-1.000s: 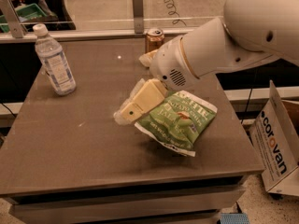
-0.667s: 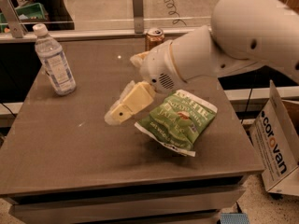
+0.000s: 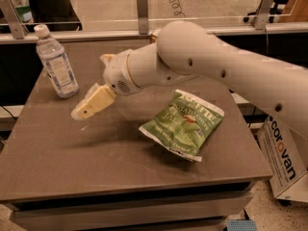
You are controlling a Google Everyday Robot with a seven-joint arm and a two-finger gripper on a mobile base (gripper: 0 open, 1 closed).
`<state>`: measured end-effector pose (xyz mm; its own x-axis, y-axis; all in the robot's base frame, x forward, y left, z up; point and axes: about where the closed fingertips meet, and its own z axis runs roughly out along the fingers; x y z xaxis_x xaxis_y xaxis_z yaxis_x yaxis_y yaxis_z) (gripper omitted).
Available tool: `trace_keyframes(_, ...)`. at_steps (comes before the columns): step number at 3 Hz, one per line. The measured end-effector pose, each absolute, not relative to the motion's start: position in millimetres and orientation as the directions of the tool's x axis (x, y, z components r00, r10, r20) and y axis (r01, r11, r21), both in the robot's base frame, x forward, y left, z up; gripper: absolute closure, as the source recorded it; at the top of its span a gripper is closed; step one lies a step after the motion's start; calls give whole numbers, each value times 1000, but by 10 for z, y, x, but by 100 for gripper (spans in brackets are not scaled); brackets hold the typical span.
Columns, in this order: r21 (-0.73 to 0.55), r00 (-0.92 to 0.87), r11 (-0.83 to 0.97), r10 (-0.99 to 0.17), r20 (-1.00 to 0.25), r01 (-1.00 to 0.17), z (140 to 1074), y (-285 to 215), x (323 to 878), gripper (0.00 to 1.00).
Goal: Knock blue plastic bottle over
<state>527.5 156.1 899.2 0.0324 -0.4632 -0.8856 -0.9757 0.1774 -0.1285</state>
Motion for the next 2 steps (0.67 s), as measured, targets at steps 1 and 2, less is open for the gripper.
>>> trace_keyframes(1, -166, 56, 218, -437, -898, -962, 8901, 2005, 5627, 0)
trace_keyframes(2, -152, 32, 272, -400, -916, -950, 8865, 2402, 5887, 0)
